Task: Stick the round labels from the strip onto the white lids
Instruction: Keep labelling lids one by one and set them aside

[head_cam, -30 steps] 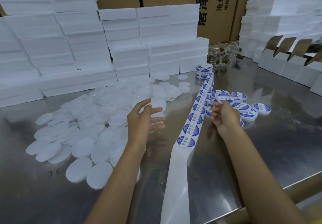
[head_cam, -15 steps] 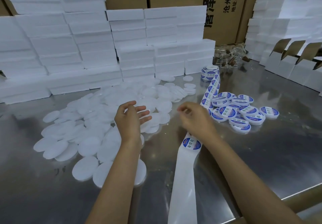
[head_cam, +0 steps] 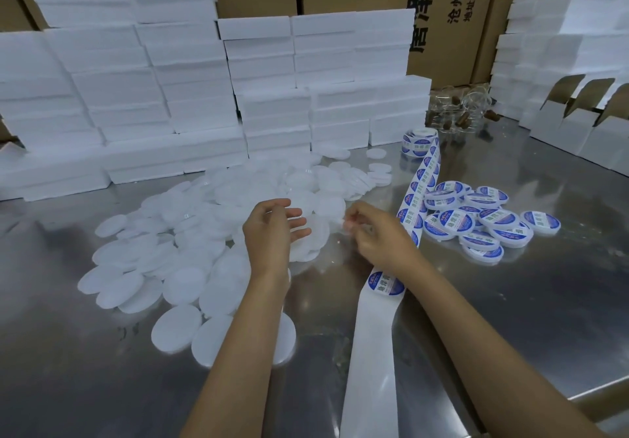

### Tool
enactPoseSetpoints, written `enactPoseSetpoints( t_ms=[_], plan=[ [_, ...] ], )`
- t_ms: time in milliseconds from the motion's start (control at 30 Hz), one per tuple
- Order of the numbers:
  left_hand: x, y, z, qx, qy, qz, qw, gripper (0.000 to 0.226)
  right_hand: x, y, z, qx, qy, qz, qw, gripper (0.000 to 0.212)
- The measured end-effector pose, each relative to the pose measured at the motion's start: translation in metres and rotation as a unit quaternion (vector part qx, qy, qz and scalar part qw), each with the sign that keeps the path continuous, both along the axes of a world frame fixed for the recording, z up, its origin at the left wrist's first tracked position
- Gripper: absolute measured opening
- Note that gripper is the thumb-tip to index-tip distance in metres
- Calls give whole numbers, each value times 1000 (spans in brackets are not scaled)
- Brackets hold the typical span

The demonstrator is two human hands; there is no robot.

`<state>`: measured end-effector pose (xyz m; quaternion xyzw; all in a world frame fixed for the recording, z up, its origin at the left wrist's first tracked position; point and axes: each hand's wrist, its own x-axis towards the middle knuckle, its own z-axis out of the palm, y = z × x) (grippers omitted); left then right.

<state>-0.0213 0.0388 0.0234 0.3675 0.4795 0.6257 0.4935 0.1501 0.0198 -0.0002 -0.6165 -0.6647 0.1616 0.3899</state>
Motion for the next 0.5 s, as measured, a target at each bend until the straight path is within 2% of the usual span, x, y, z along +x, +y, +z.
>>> enactPoseSetpoints(
  t_ms=[133, 267, 433, 500],
  plan=[
    [5, -1, -4, 35, 69, -48, 996, 20, 4, -10, 8, -2, 183, -35, 982, 11],
    [11, -6, -5, 35, 112, -120, 986, 15, 5, -14, 16, -51, 297, -34, 953, 13],
    [17, -13, -1, 37, 144, -192, 970, 14, 0, -17, 15, -67, 331, -3, 941, 17],
    [18, -15, -1, 29, 117, -204, 972, 20, 1, -18, 15, -55, 326, -6, 944, 13]
  ],
)
